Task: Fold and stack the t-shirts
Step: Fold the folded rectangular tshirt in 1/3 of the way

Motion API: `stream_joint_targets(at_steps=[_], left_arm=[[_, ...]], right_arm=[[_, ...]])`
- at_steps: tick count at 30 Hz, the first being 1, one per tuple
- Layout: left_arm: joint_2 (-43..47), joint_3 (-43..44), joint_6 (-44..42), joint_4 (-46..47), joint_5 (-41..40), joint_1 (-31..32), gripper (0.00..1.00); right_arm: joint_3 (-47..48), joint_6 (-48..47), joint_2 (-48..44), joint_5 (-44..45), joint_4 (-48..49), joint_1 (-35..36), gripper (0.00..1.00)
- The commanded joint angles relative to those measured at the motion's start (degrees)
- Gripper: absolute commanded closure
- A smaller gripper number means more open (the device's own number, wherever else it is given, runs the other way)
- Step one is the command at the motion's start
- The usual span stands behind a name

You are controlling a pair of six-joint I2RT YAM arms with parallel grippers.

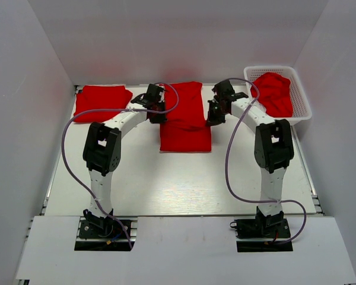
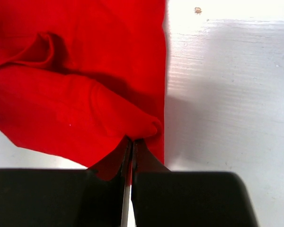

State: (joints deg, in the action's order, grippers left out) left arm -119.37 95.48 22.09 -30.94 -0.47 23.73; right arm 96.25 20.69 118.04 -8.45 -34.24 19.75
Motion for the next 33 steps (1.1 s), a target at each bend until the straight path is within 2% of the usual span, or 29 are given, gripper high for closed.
stream_joint_targets(at_steps=[1,5,7,9,10,11,16,17,20,25,29,33], left_arm=[[0.9,0.0,-0.6,1.6,0.7,-0.8,1.00],[0.9,-1.2,-0.6,2.1,0.1,-1.3,1.00],[0.9,-1.2,-0.6,2.1,0.7,-1.3,0.59],[0.9,-0.7,-0.6,2.1,1.3,-1.3,0.14],[0.9,-0.6,-0.6,2.1,1.3,-1.3,0.07],[1.8,-0.6,-0.6,2.1,0.8,-1.8,0.01],[6.1,-2.3,-0.1,1.5,-0.7,-1.8,0.01],[8.1,-2.9,-0.1,1.5,-1.2,-1.8,0.01],[12.4,-7.5,0.4,1.5,-0.6,-1.8,0.01],[19.0,-15.7,2.7,0.9,0.5,-1.8,0.01],[25.1,-24.3,4.2,-1.1,-0.1,-1.8,0.01],[31.0,-32.0,5.3,-0.6,0.5,-1.8,0.01]], right_arm=[[2.4,-1.3,1.3,-1.5,2.1,-0.6,1.00],[2.2,-2.1,2.4,-1.7,3.9,-0.9,1.00],[2.5,-3.1,2.7,-1.9,4.4,-0.9,0.98],[3.4,-4.0,3.0,-2.8,4.8,-1.0,0.85],[3.5,-4.6,3.0,-2.9,4.9,-1.1,0.72],[3.7,-4.9,3.2,-3.1,4.7,-1.1,0.64],[4.3,-6.4,0.4,-3.5,3.7,-0.9,0.33],[3.4,-7.0,0.0,-3.5,3.8,-0.9,0.10],[-0.5,-7.7,-4.6,-3.7,3.8,-0.3,0.10],[-12.8,-9.4,-12.5,-5.5,8.8,1.5,0.10],[-15.6,-13.1,-14.5,-7.0,9.5,5.6,0.10],[-14.4,-15.0,-12.4,-7.8,10.2,8.1,0.10]])
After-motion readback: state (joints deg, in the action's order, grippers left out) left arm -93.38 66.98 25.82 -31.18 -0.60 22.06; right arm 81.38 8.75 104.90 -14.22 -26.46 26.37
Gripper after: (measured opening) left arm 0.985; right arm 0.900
